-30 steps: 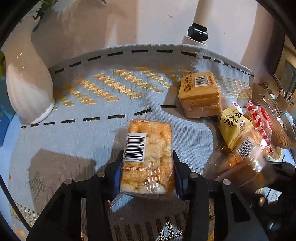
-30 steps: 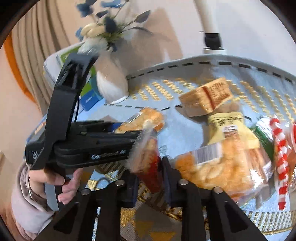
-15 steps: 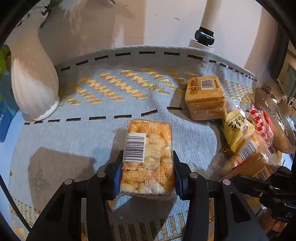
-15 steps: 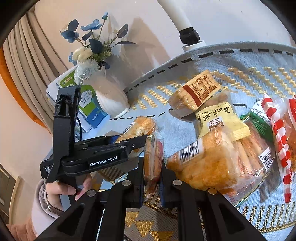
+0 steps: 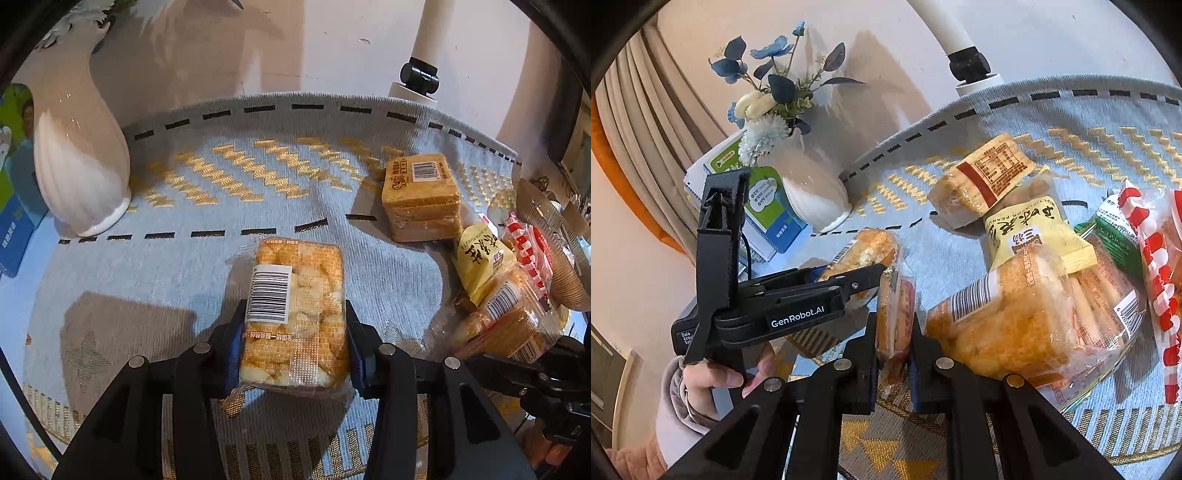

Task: Organize snacks
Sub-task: 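Lift both held packs off the table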

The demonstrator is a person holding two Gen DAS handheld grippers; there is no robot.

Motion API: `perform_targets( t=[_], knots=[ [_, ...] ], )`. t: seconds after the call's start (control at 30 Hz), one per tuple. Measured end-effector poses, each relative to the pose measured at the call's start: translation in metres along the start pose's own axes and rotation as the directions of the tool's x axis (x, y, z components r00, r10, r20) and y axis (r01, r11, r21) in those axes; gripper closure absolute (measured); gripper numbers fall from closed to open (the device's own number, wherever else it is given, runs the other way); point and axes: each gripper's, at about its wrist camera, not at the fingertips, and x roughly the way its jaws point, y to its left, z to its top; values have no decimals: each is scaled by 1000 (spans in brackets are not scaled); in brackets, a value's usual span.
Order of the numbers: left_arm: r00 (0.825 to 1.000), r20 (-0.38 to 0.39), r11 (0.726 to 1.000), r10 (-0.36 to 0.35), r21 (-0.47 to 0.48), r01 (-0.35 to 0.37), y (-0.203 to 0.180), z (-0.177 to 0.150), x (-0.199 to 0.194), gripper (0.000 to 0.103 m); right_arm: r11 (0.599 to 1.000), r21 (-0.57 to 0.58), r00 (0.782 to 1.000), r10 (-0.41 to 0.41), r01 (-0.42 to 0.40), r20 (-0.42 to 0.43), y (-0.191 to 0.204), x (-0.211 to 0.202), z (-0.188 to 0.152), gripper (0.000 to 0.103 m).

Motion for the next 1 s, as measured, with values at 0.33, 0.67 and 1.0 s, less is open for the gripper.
perform_targets(
  t=[0.33, 0.67, 1.0],
  knots=[
    [999, 45, 1000, 4, -20, -4, 8, -3, -13, 60, 1000, -8, 1000, 5, -5, 27, -1, -5, 0, 91],
    [995, 97, 999, 26, -38, -23, 12, -3, -26, 60, 999, -21, 995, 42, -40, 85, 1, -17, -1, 91],
    [991, 119, 997, 60, -50, -54, 8, -3, -27, 60, 997, -28, 992, 76, -74, 96, 3, -21, -2, 91]
  ],
)
